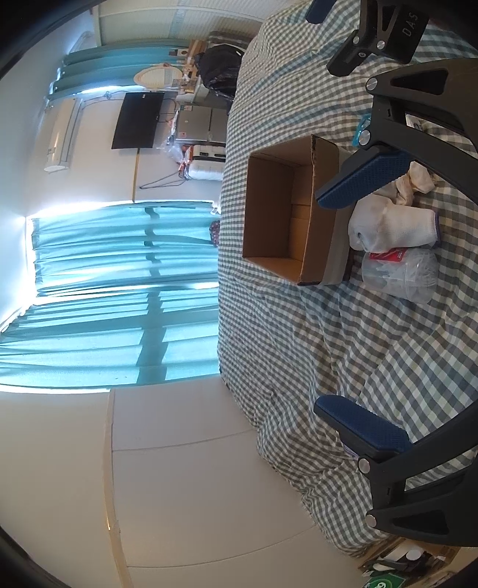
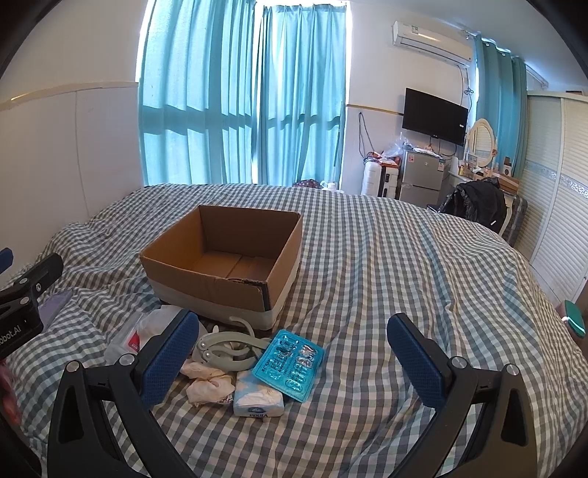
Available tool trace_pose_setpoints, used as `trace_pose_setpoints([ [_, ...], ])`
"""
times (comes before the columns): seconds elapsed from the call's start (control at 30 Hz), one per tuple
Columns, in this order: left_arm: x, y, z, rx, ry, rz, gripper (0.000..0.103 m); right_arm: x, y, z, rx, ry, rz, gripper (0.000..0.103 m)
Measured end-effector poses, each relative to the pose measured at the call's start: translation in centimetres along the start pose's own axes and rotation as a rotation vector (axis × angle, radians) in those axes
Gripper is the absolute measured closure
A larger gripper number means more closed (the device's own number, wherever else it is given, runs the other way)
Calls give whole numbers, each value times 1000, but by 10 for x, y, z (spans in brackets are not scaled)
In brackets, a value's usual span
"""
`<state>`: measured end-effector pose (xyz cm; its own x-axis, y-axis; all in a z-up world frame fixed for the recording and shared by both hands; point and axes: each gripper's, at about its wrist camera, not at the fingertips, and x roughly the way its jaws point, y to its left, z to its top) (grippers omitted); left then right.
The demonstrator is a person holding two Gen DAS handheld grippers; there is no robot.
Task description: Organize objects
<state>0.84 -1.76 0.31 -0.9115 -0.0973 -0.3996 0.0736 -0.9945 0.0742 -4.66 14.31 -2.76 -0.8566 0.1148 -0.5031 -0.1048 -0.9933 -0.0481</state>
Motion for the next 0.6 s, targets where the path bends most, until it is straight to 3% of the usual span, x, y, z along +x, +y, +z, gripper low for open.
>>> trace_pose_setpoints([
  [0.33,5,-2,-3,3,30,-12,0,-1,-10,-2,1,10,8,0],
  [0.6,37,-17,-25,10,173,-56,0,32,-18,-17,-6,104,35,0],
])
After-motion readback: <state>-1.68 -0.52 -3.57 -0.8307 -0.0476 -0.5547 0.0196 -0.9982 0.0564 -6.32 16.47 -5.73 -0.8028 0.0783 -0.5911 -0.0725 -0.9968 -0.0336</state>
